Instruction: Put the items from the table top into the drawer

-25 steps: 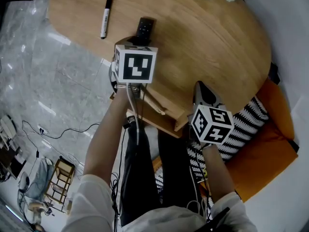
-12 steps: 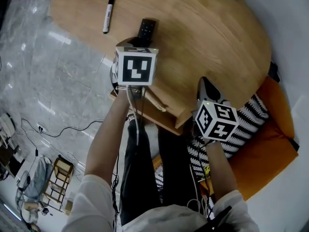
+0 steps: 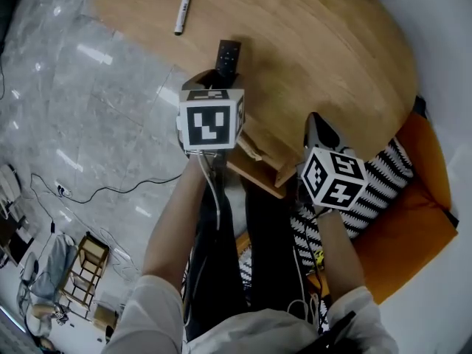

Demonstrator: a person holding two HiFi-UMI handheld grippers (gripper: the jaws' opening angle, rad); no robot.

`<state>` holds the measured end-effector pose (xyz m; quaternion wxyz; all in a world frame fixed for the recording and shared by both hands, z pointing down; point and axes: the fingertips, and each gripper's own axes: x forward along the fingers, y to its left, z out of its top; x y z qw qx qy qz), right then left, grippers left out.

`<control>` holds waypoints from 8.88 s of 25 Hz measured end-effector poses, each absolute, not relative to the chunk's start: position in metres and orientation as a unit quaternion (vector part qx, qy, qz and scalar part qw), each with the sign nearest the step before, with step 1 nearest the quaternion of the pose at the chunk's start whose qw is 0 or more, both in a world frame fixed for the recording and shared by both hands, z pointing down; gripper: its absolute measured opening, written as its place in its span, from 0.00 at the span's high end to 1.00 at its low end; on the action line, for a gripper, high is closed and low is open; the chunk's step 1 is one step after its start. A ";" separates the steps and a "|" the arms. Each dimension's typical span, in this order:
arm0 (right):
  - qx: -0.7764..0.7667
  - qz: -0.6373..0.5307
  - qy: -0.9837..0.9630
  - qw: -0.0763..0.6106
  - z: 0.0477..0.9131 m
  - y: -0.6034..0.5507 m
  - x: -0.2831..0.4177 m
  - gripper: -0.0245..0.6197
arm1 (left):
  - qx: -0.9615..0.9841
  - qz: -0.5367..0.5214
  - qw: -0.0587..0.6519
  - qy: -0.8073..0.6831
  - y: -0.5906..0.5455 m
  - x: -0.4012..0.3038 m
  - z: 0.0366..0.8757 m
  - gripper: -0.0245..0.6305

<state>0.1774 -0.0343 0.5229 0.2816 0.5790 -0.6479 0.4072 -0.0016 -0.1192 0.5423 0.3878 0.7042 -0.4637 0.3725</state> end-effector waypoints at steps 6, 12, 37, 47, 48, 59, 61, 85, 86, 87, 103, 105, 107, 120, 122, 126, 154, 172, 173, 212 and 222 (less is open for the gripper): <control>0.577 0.397 -0.656 0.281 0.514 -0.016 0.163 0.97 | 0.690 0.369 0.398 -0.479 -0.076 -0.021 0.539 0.66; 0.579 0.397 -0.654 0.281 0.510 0.008 0.149 0.97 | 0.668 0.352 0.425 -0.498 -0.033 -0.042 0.539 0.66; 0.589 0.412 -0.629 0.298 0.527 0.064 0.175 0.97 | 0.635 0.303 0.539 -0.463 0.051 0.021 0.604 0.66; 0.594 0.416 -0.625 0.289 0.528 0.054 0.176 0.97 | 0.651 0.323 0.519 -0.450 0.049 0.012 0.602 0.59; 0.594 0.416 -0.625 0.289 0.528 0.054 0.175 0.97 | 0.653 0.327 0.513 -0.451 0.046 0.008 0.600 0.59; 0.585 0.408 -0.637 0.294 0.532 0.033 0.141 0.97 | 0.689 0.335 0.451 -0.458 -0.004 -0.030 0.574 0.59; 0.582 0.405 -0.640 0.295 0.531 0.026 0.134 0.97 | 0.693 0.337 0.441 -0.460 -0.014 -0.037 0.566 0.59; 0.552 0.369 -0.685 0.300 0.536 -0.133 0.089 0.97 | 0.708 0.342 0.364 -0.500 -0.189 -0.094 0.551 0.59; 0.550 0.367 -0.687 0.302 0.537 -0.138 0.088 0.97 | 0.707 0.343 0.362 -0.501 -0.195 -0.096 0.552 0.59; 0.548 0.366 -0.688 0.304 0.538 -0.143 0.086 0.97 | 0.706 0.346 0.359 -0.503 -0.202 -0.097 0.554 0.59; 0.545 0.377 -0.686 0.301 0.553 -0.181 0.094 0.97 | 0.723 0.397 0.308 -0.474 -0.285 -0.086 0.576 0.59; 0.546 0.382 -0.684 0.297 0.553 -0.183 0.094 0.97 | 0.721 0.400 0.310 -0.474 -0.288 -0.086 0.578 0.59; 0.545 0.383 -0.685 0.295 0.553 -0.185 0.093 0.97 | 0.720 0.396 0.318 -0.473 -0.290 -0.087 0.581 0.59; 0.537 0.390 -0.681 0.309 0.563 -0.173 0.103 0.97 | 0.710 0.416 0.311 -0.475 -0.297 -0.099 0.583 0.87; 0.537 0.391 -0.682 0.307 0.561 -0.172 0.101 0.97 | 0.711 0.414 0.320 -0.470 -0.292 -0.095 0.582 0.87; 0.537 0.387 -0.685 0.305 0.559 -0.172 0.100 0.97 | 0.708 0.406 0.331 -0.474 -0.282 -0.093 0.579 0.87; 0.559 0.372 -0.674 0.307 0.537 -0.084 0.114 0.97 | 0.673 0.323 0.391 -0.539 -0.138 -0.097 0.545 0.87; 0.587 0.391 -0.643 0.298 0.529 0.001 0.119 0.97 | 0.669 0.329 0.429 -0.510 -0.016 -0.074 0.550 0.87; 0.588 0.392 -0.641 0.298 0.531 0.005 0.120 0.97 | 0.670 0.330 0.432 -0.506 -0.011 -0.071 0.555 0.87; 0.646 0.398 -0.598 0.260 0.368 0.077 0.107 0.97 | 0.754 0.279 0.398 -0.442 0.022 -0.115 0.358 0.81; 0.677 0.335 -0.619 0.216 0.191 0.090 0.075 0.97 | 0.827 0.239 0.291 -0.418 0.027 -0.123 0.154 0.89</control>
